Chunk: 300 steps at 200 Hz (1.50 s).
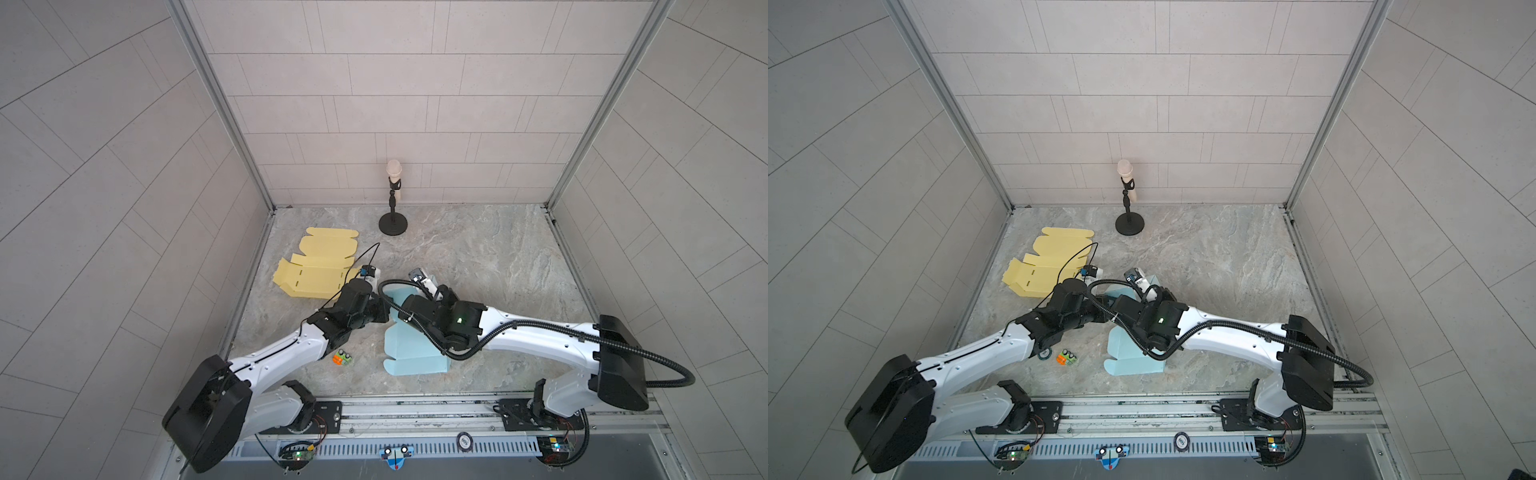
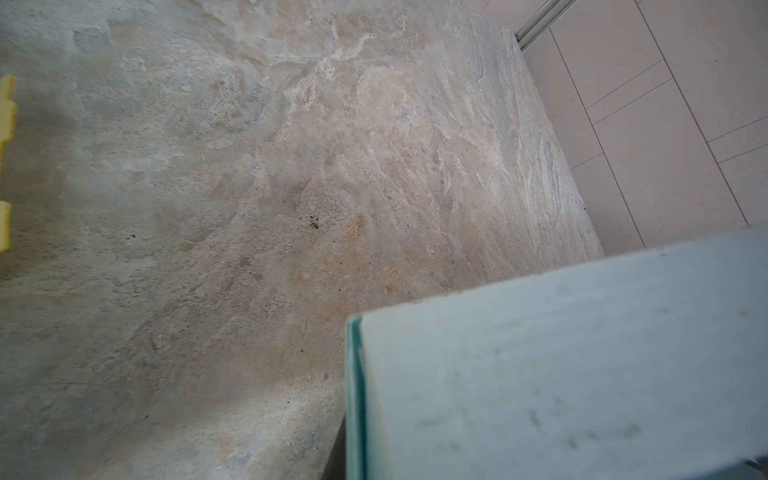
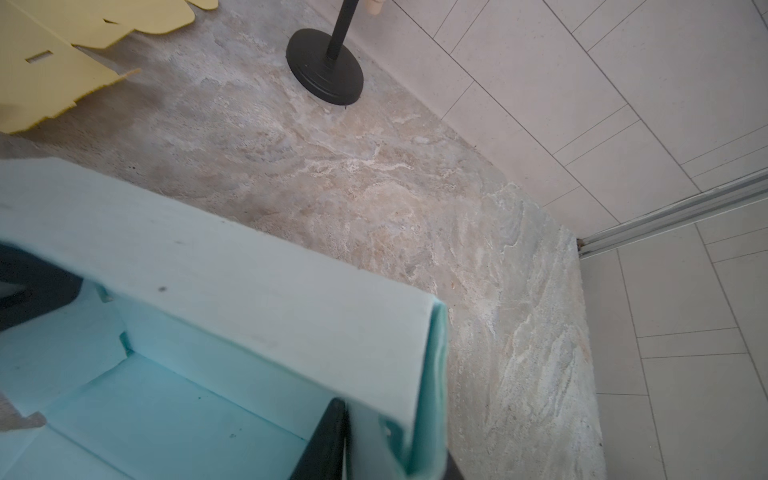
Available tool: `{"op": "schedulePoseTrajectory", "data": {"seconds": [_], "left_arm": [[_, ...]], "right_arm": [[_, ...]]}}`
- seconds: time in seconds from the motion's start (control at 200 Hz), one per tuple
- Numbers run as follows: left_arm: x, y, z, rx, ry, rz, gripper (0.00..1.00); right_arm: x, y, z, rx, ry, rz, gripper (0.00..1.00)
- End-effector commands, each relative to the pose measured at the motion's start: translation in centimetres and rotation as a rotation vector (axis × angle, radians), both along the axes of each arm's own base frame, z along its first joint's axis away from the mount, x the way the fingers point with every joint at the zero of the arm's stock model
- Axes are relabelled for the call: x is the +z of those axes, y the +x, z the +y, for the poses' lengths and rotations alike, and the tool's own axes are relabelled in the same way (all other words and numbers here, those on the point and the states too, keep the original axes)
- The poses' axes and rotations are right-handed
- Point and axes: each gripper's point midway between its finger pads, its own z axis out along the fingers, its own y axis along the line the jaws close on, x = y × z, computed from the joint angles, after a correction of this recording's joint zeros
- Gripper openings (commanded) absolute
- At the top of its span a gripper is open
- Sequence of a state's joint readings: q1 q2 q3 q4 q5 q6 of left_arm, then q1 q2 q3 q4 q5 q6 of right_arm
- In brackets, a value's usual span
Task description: Fold the paper box
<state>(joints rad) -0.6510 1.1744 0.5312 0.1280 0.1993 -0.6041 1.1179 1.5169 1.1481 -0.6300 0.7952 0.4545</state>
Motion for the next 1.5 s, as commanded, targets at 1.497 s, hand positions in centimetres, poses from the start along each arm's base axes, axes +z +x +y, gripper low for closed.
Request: {"op": "schedulePoseTrajectory", "data": {"seconds": [1.497], "left_arm": [[4.9, -1.1, -2.7, -0.066, -0.143, -0.108, 0.06]], "right_arm": [[1.5, 1.5, -0.7, -0.117, -0.163, -0.145, 0.10]]}}
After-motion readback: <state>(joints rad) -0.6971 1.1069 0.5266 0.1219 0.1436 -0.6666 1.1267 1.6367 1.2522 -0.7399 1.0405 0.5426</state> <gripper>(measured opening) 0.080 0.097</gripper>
